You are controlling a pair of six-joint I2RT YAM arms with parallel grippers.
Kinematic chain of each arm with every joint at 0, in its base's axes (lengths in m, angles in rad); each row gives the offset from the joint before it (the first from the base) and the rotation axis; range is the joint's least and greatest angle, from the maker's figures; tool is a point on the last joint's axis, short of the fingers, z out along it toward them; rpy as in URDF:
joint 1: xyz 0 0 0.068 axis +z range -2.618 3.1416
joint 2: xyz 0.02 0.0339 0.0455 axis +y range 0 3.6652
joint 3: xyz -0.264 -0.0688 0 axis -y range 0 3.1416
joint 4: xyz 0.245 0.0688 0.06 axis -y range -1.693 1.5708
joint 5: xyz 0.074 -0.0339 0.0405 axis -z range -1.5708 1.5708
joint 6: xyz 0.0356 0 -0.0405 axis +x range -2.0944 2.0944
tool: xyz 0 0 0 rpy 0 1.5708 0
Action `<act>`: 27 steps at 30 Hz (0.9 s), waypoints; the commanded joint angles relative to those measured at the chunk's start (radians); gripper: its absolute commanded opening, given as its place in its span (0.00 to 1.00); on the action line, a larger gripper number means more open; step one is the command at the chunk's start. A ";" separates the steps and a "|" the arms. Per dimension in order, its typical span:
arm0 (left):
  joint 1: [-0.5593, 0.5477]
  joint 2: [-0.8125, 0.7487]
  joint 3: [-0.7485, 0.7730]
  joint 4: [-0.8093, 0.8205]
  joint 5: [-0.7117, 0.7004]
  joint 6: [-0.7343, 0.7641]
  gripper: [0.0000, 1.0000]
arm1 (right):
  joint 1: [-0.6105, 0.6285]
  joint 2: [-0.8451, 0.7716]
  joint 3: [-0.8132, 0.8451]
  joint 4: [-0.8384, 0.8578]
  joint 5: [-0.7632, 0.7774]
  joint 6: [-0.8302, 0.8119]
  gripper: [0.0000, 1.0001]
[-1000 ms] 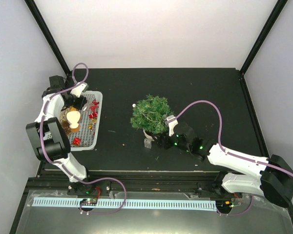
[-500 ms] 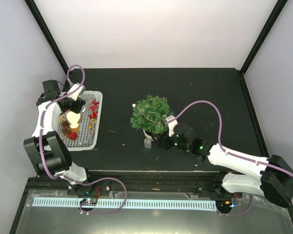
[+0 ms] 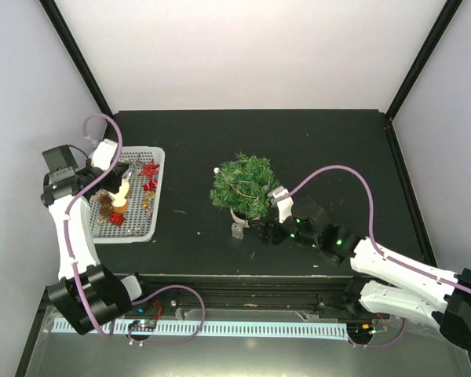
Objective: Decorate the small christmas tree
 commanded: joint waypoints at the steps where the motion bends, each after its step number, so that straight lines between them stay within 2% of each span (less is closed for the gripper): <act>1: 0.053 -0.089 0.006 -0.065 0.134 -0.004 0.01 | 0.007 -0.056 0.049 -0.048 -0.051 -0.045 0.80; 10: 0.100 -0.201 0.047 -0.258 0.309 0.035 0.02 | 0.068 -0.089 0.175 -0.179 0.069 -0.076 0.80; 14: 0.099 -0.234 0.058 -0.289 0.454 0.005 0.01 | 0.088 -0.085 0.260 -0.221 0.083 -0.094 0.80; 22: 0.047 -0.131 0.156 -0.470 0.769 0.052 0.01 | 0.088 -0.026 0.338 -0.064 -0.122 -0.061 0.81; 27: -0.074 -0.091 0.181 -0.546 0.837 0.093 0.02 | 0.103 0.079 0.383 0.043 -0.233 -0.033 0.81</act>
